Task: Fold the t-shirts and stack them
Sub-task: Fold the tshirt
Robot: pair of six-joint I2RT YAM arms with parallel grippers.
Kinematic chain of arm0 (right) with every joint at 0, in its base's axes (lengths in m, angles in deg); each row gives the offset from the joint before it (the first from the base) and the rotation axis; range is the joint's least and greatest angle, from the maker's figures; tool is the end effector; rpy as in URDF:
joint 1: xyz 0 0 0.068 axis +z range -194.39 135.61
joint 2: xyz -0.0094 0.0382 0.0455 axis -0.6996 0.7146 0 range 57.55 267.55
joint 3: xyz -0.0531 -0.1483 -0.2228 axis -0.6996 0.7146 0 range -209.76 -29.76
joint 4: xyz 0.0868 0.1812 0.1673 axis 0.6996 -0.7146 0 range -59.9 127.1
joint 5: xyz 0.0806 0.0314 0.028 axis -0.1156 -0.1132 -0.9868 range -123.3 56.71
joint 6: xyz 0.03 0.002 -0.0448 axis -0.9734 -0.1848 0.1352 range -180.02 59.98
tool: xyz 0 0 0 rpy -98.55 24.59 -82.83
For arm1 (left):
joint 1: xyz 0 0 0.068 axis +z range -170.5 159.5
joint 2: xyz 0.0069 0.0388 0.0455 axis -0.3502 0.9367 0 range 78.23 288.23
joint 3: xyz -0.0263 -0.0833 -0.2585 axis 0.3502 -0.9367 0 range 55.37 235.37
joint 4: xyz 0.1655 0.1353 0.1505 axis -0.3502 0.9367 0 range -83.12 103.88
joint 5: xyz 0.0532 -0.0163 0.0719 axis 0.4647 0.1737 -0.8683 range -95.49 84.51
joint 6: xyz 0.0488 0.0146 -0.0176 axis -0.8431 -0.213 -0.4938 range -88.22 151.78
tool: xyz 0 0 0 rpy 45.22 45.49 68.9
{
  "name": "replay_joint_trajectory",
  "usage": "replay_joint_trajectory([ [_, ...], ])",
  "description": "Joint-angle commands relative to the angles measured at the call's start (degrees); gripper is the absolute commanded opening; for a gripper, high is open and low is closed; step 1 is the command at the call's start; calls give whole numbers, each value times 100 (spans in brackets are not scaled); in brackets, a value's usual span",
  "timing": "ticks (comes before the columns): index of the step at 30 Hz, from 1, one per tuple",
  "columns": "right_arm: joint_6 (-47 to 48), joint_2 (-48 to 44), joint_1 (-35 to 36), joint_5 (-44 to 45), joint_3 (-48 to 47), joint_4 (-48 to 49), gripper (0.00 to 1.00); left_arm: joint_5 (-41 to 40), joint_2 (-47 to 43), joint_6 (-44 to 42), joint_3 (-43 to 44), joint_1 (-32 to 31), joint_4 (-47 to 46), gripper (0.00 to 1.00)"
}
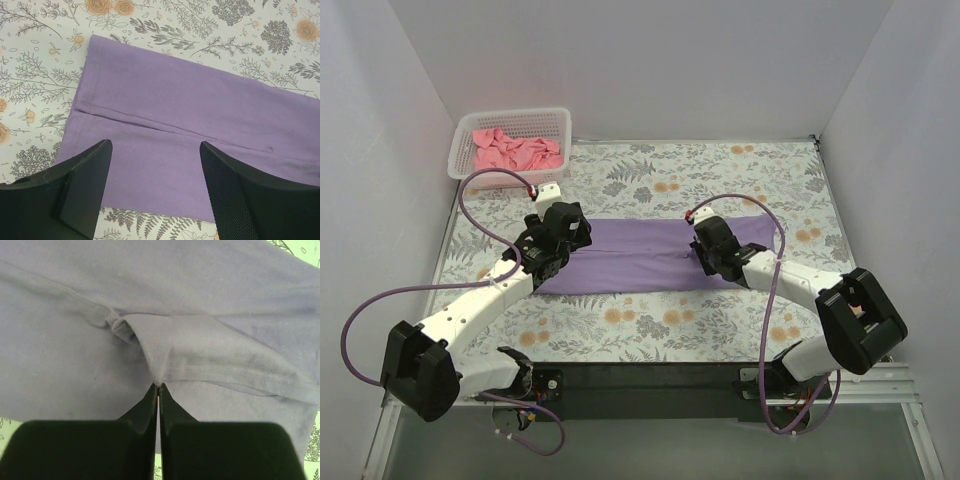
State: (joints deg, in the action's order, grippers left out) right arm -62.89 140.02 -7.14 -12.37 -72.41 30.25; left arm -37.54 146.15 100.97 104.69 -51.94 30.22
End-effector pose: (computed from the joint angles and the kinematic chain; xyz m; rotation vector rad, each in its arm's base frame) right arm 0.2351 0.1627 0.1864 -0.5217 2.2599 -0.0861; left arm 0.2228 -0.1141 0.2674 -0.9679 1.9694 -0.3476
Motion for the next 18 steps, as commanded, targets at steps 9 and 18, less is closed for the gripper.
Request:
replay_joint_trajectory([
  [9,77,339,45,-801,-665,-1353,1,68,-130,-107,-37,68,-92,70],
  [18,226,383,36,-863,-1315,-2294,27,164,-51,-134,-19,77,-92,70],
])
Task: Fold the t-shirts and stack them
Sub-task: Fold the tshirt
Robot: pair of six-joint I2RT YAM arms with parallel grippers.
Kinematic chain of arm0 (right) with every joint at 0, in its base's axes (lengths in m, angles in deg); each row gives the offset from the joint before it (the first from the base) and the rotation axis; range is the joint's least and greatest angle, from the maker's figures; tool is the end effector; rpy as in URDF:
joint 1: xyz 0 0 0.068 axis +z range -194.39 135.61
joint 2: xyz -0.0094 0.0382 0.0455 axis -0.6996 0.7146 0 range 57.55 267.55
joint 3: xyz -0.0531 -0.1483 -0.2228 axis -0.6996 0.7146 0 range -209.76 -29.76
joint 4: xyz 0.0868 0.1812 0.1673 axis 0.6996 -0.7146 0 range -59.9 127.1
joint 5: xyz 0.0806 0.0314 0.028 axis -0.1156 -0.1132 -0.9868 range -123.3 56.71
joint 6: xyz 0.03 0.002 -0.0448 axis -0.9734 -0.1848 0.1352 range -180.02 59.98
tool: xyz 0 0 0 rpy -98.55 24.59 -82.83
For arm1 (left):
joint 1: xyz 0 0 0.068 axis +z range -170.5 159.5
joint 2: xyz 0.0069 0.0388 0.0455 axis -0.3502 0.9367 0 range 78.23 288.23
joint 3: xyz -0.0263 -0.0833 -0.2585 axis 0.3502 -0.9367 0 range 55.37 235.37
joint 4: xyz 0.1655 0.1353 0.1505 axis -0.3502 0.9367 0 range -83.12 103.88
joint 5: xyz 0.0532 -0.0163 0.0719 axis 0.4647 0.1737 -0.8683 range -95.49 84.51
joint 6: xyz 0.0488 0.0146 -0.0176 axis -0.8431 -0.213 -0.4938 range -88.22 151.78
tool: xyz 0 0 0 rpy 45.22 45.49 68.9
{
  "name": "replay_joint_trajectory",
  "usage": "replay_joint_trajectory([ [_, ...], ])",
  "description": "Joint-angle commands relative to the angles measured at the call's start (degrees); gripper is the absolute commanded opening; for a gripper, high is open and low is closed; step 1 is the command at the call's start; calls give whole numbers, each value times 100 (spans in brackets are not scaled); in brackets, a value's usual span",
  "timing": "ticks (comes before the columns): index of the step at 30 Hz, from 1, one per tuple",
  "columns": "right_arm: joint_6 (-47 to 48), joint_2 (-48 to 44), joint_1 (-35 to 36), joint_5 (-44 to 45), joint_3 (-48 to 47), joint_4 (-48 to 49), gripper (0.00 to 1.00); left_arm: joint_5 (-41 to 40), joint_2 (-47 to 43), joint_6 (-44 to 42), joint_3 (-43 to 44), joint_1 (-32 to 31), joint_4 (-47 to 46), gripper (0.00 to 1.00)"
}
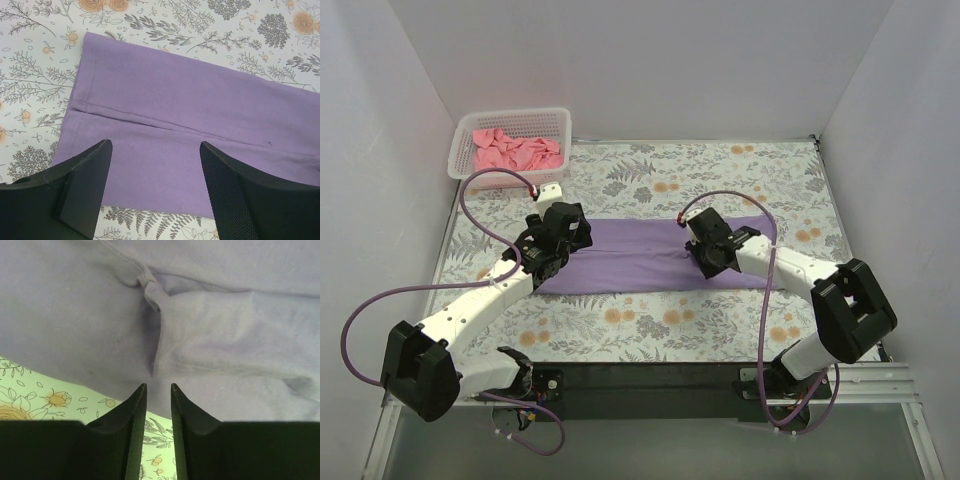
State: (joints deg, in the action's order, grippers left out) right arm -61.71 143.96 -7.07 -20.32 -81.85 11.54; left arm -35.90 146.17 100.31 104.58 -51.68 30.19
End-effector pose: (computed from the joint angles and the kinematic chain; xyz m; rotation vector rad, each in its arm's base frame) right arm 0.2389 0.1719 0.1944 -0.7124 2.4735 -0.0446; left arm 0.2231 -0.1140 0.2664 -0.9538 1.9936 -0.3615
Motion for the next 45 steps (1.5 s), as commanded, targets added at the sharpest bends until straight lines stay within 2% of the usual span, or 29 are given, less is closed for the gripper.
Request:
replay_joint_trajectory([
  [1,108,-28,38,-41,-485,-476,34,0,-53,-68,-17,51,-90,70],
  [7,-93,-361,-189,100,-758,-380,37,62,-53,-77,-17,51,-99,70],
  [10,-383,-537,-733,-617,-583,199,36,79,-27,-77,-17,51,-90,70],
  [14,-919,-766,-1900,-1636,416,1420,36,71,-44,-86,-34,68,-99,70],
  [16,-1060,-731,-2201,-1832,735,2025,35,71,-53,-86,-43,59,-90,70],
  [19,-1228,-477,-2650,-2167,1192,2492,34,79,-18,-94,-34,59,-90,70],
  [23,-1351,-178,-2992,-2167,1562,2864,33,141,35,-94,-26,59,-90,70],
  [30,-1351,-1204,-2994,-2536,1457,2618,33,211,123,-86,-25,59,-90,70],
  [35,-1816,-1592,-2976,-3151,1517,2889,35,194,132,-77,-25,77,-90,70],
  [39,-2352,-1286,-2924,-3696,1852,3855,36,194,123,-77,-26,77,-90,70],
  [45,-2625,-275,-2370,-3670,1896,4884,35,203,105,-86,-43,77,-90,70],
])
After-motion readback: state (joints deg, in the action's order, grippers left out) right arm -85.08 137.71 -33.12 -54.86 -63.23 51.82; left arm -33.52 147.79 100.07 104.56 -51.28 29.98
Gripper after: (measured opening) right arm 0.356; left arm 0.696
